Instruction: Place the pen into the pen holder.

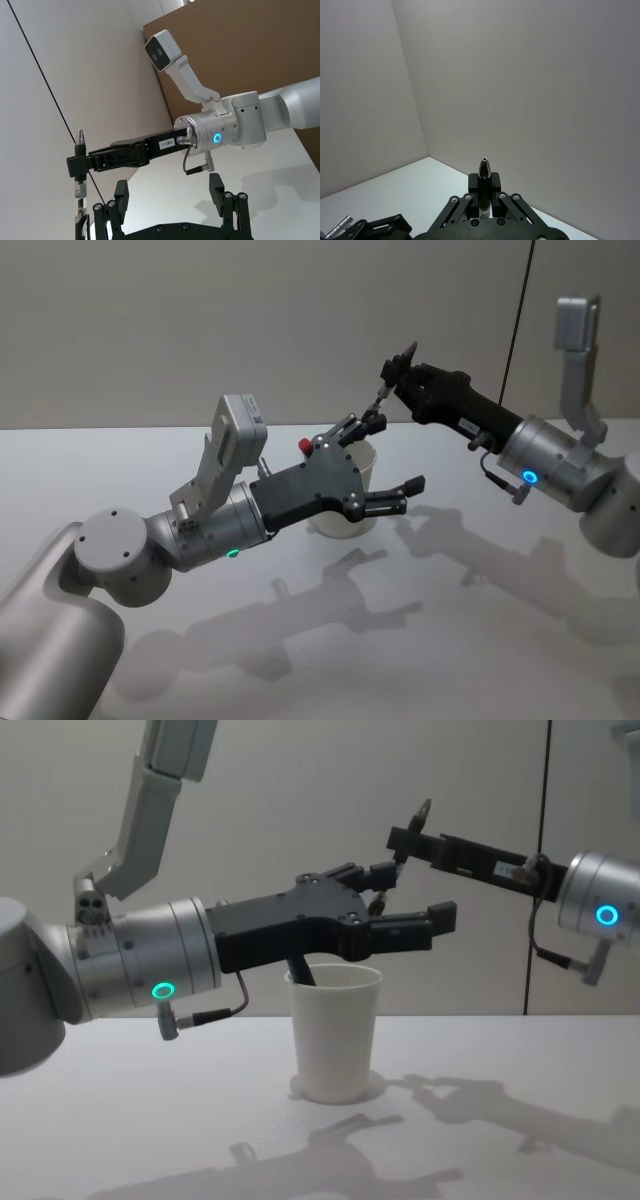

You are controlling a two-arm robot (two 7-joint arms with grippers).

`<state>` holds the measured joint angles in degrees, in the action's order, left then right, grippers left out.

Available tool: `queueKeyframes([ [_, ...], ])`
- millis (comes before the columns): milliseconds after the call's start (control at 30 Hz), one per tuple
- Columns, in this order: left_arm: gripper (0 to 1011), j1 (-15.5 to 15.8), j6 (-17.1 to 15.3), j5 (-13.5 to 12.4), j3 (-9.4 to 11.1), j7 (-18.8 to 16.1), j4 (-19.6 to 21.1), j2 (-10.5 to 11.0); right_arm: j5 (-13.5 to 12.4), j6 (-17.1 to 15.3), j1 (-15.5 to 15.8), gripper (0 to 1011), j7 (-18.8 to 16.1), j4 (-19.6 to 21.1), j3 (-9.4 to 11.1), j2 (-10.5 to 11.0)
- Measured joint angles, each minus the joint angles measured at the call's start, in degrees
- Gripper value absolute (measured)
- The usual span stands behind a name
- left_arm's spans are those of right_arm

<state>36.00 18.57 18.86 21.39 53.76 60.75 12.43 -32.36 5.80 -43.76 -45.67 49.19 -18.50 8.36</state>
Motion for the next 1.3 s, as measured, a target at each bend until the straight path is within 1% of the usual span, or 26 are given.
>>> queueKeyframes([
  [400,1000,0.0,0.0,0.0,0.0,0.0,0.0,0.0,1.7,0.6,-1.9,111,0.8,-3.1,-1.2,-1.2],
  [667,1001,0.0,0.0,0.0,0.0,0.0,0.0,0.0,2.8,0.5,-2.5,111,1.4,-4.2,-1.9,-1.7],
  [1300,1001,0.0,0.0,0.0,0.0,0.0,0.0,0.0,4.0,0.1,-2.8,111,1.4,-5.1,-2.6,-1.9],
])
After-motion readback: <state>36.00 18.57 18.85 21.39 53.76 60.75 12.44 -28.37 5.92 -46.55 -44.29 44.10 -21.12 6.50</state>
